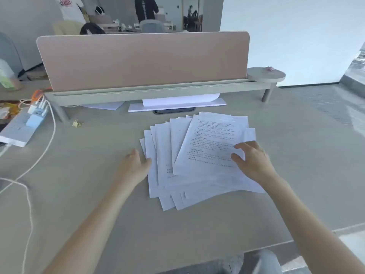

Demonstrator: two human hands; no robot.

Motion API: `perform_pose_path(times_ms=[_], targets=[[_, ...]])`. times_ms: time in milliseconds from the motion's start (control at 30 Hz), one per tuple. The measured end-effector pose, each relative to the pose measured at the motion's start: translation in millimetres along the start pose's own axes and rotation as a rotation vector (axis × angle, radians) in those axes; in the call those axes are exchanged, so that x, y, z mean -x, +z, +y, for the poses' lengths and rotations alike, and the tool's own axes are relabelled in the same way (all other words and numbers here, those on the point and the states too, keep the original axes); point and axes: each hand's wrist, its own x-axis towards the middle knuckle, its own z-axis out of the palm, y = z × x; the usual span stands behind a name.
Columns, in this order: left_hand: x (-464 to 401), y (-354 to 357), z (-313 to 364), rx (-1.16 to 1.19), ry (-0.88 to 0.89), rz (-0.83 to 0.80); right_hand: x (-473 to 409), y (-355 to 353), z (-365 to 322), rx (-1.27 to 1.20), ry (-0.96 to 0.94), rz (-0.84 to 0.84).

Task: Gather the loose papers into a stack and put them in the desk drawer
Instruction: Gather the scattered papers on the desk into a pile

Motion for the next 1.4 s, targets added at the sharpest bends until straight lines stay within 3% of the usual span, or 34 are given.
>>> perform_pose_path(times_ms=[267,533,767,933,1133,1400], targets=[[-3,10,12,-0.123,0.014,0.018,-10,3,16,0.213,0.29,-0.167],[-32,36,24,-0.285,0.102,0.125,-56,37,0,0.274,0.191,-0.101],[-71,31,22,-0.006,0.049,0.055,-92,36,1,-0.085,0.217,-0.03],[-99,21,16,0.25,-0.093,-0.019,-105,26,-2,-0.12,0.264,-0.018],[-100,24,17,0.271,-0.083,-0.039,-111,36,-16,-0.219,0.255,-0.009],[-58,14,20,0.384,-0.1,-0.061,-66,44,-33,-0.392,0.114,-0.141]])
